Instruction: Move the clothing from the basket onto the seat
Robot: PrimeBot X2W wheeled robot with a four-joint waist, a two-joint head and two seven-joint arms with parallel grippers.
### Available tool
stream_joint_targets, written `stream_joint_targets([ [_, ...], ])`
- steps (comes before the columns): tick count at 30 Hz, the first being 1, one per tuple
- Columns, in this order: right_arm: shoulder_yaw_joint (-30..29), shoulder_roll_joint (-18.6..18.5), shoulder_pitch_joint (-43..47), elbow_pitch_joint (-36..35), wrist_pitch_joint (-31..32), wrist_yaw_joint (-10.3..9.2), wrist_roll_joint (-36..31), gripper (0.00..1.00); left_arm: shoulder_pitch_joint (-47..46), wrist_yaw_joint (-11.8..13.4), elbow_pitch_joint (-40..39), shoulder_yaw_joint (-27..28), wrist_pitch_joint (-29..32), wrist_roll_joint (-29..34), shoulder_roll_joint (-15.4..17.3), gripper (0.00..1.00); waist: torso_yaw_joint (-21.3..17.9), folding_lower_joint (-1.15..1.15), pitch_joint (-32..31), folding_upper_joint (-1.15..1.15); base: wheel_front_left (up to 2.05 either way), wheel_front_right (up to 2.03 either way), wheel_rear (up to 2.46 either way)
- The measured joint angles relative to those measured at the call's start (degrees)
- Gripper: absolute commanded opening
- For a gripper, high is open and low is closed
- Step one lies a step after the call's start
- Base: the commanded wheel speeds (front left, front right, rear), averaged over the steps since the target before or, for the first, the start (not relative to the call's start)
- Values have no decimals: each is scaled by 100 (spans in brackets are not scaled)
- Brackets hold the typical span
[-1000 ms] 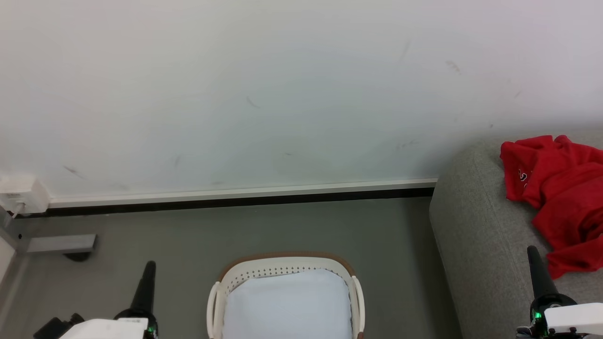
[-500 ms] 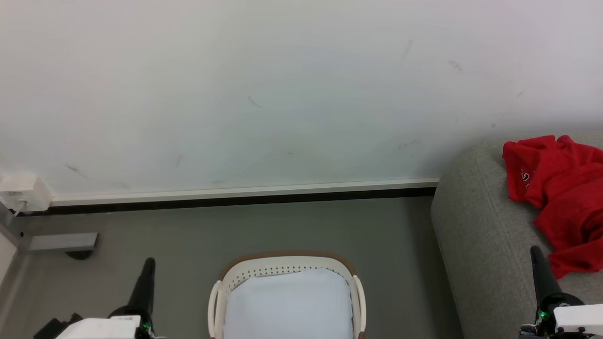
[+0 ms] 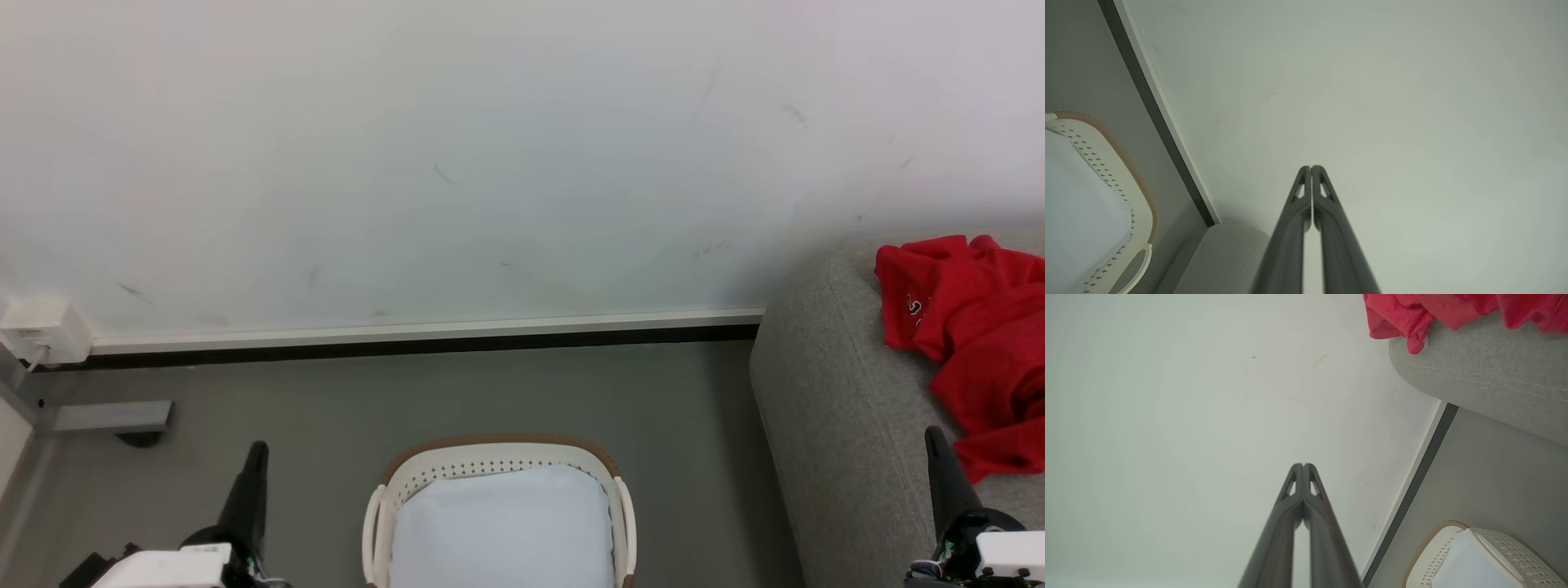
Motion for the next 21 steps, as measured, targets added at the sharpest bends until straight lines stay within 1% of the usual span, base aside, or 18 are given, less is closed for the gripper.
stream_joint_targets([
  [12, -110, 46, 6, -30, 125, 0, 341, 0, -13, -1, -32, 23, 103, -424, 4, 0, 22, 0, 11, 0, 0, 0, 0],
  [21, -114, 52, 7, -33, 125, 0, 343, 0, -14, -1, -33, 24, 104, -424, 4, 0, 23, 0, 11, 0, 0, 0, 0],
])
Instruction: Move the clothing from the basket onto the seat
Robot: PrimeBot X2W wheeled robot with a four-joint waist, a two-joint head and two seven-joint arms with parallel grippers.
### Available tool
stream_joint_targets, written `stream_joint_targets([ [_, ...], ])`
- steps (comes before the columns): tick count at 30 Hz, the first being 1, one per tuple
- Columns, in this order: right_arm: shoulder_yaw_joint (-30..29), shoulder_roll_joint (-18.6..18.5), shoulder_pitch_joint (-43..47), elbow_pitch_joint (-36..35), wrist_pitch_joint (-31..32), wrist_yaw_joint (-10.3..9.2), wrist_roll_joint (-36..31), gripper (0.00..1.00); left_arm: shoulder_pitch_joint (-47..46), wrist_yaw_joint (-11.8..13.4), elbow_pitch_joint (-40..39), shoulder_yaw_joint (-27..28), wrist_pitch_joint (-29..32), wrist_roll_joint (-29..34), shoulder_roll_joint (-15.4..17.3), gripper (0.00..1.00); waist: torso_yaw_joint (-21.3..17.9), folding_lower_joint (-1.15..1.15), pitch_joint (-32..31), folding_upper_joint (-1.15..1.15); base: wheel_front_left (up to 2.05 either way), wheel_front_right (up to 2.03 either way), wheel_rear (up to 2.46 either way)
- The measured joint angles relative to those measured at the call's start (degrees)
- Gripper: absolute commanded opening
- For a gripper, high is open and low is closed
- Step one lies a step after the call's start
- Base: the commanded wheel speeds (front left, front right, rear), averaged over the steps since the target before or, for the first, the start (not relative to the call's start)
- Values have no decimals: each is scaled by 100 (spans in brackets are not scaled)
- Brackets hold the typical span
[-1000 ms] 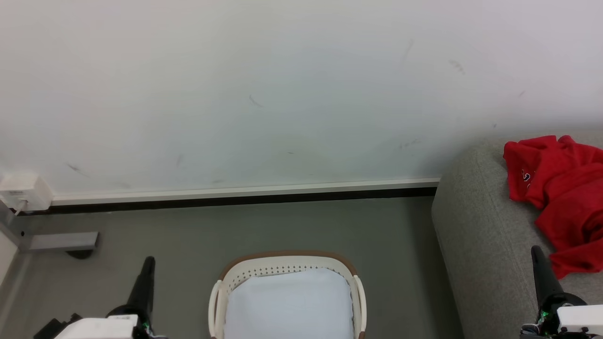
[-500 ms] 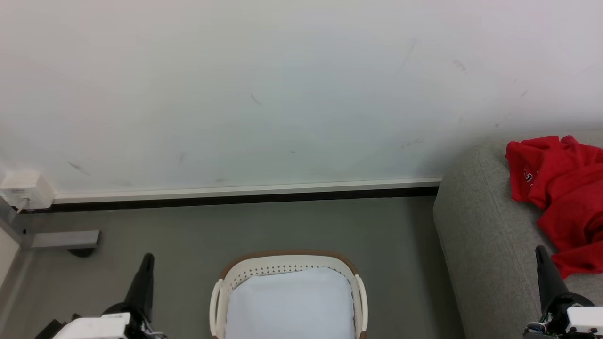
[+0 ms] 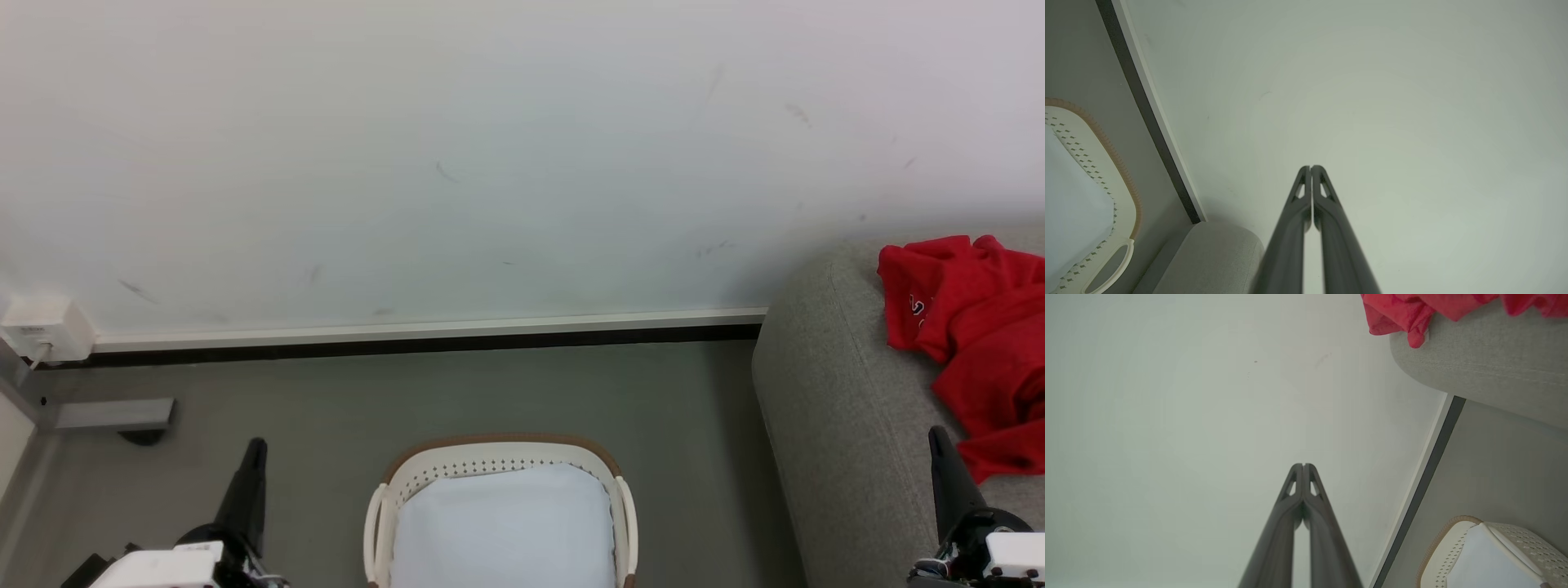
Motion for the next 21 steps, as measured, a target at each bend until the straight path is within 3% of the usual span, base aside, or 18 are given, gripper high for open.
stream_joint_targets([
  [21, -4, 3, 1, 0, 1, 0, 0, 0, -1, 0, -1, 0, 0, 0, 1, 0, 0, 0, 0, 0, 0, 0, 0],
])
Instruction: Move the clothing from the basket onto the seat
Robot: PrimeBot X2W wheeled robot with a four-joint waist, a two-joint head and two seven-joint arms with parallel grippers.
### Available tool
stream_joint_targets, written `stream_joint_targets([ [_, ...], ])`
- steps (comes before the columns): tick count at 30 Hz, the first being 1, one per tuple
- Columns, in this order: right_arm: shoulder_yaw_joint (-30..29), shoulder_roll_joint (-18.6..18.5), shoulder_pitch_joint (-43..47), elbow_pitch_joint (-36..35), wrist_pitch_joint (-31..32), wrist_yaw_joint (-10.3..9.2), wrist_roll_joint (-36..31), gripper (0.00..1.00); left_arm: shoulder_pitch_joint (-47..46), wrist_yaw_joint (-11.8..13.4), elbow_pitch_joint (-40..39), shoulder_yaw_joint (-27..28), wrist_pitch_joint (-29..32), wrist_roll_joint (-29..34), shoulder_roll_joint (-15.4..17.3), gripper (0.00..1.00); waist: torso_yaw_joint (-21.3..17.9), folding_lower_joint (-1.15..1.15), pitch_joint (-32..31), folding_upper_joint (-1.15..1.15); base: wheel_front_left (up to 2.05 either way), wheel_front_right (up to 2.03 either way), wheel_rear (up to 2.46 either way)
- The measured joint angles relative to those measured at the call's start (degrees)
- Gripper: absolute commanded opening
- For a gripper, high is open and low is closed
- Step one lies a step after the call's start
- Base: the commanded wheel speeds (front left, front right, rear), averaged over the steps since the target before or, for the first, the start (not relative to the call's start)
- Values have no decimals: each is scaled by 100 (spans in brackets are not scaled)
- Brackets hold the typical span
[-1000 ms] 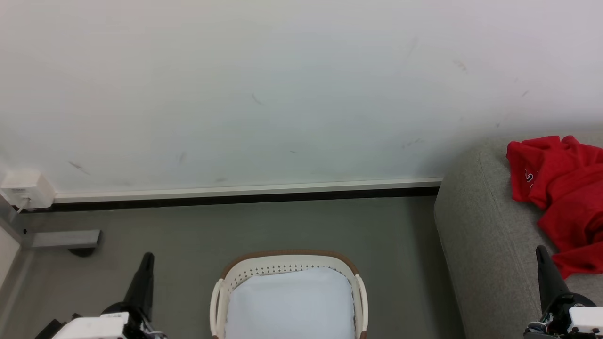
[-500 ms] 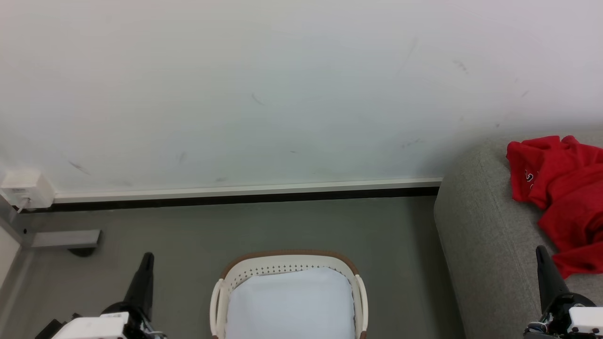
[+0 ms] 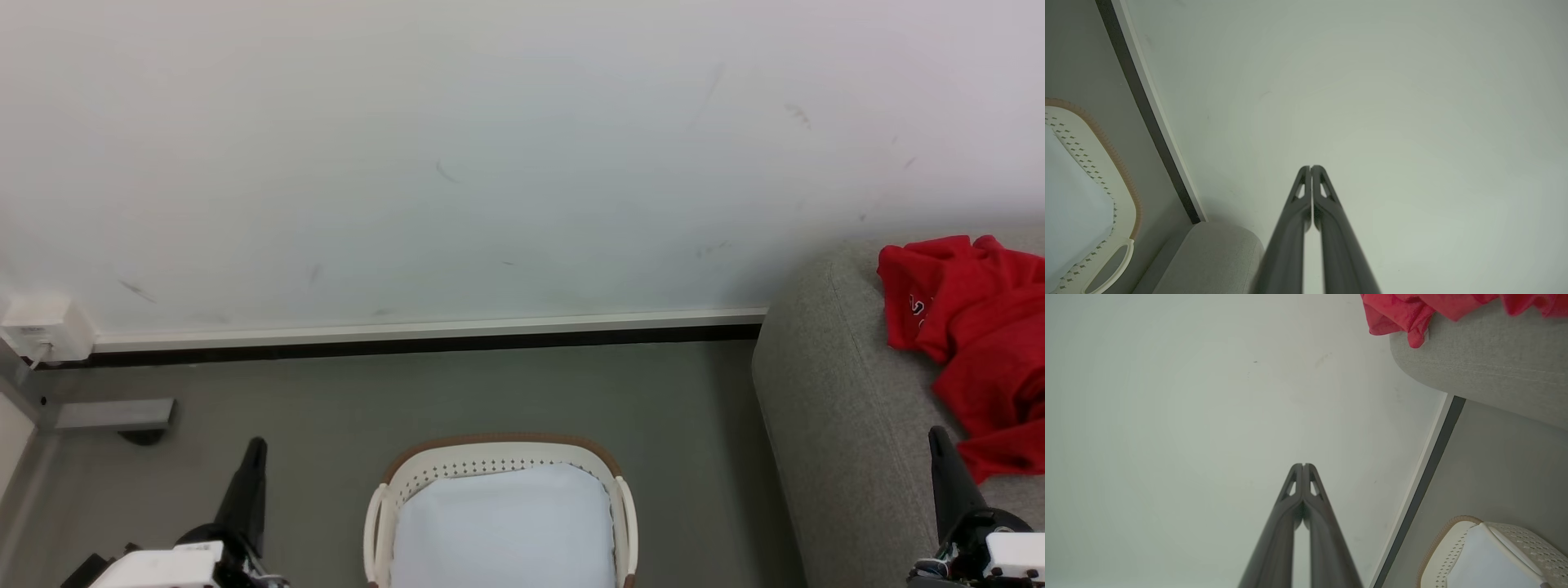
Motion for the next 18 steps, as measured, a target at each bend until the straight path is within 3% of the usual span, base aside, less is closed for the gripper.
stream_joint_targets([
  [18, -3, 1, 0, 0, 1, 0, 0, 0, 0, 0, 0, 0, 0, 0, 0, 0, 0, 0, 0, 0, 0, 0, 0],
])
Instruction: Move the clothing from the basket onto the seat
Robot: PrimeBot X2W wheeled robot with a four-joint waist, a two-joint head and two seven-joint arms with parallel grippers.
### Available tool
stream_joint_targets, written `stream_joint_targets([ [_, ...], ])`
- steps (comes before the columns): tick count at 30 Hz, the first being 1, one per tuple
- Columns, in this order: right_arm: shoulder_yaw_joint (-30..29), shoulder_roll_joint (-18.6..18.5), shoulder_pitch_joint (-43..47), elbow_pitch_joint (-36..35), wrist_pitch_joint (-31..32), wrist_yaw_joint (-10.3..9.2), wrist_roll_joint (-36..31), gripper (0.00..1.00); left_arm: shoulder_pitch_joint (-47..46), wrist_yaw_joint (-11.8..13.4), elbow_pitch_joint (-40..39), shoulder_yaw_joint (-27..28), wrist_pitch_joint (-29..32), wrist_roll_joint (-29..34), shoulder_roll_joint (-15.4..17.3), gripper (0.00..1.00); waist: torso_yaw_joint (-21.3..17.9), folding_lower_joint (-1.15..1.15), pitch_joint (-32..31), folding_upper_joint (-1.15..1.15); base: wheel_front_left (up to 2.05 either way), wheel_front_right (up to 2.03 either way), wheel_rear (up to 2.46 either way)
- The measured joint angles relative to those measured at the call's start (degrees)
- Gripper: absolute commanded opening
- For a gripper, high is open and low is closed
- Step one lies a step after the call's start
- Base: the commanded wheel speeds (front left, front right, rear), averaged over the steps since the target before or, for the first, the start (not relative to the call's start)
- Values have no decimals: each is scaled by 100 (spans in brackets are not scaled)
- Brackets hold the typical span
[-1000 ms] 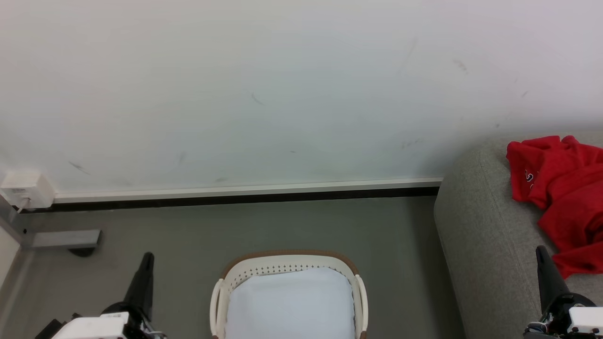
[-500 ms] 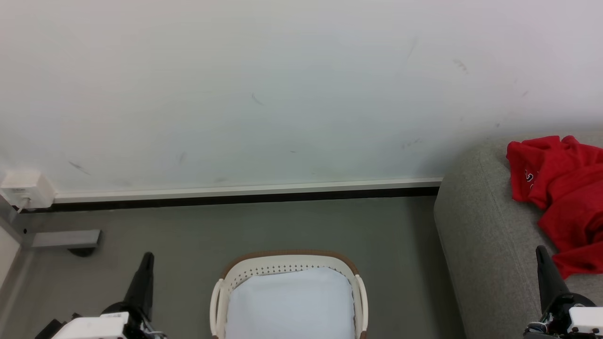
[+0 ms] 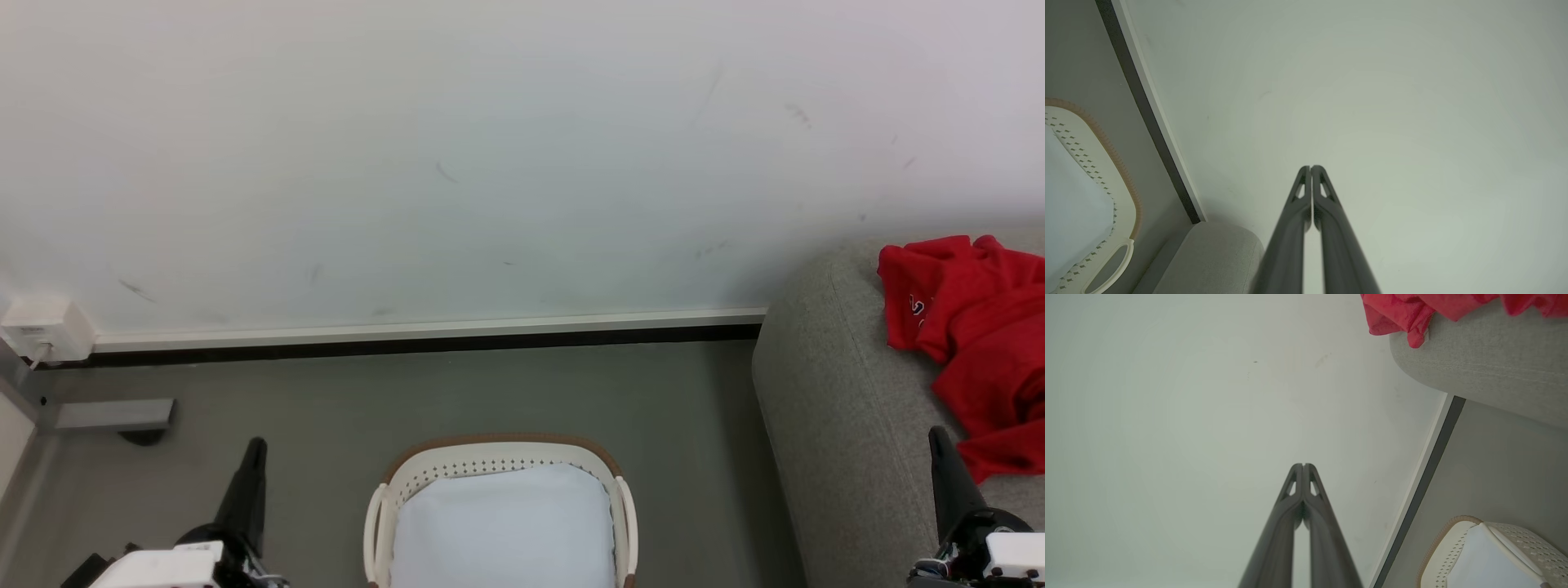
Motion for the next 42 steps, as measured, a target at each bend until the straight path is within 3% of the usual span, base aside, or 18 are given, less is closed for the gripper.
stream_joint_targets([
  [42, -3, 3, 1, 0, 3, 0, 0, 0, -1, 0, 0, 0, -1, 0, 0, 0, 0, 0, 0, 0, 0, 0, 0],
])
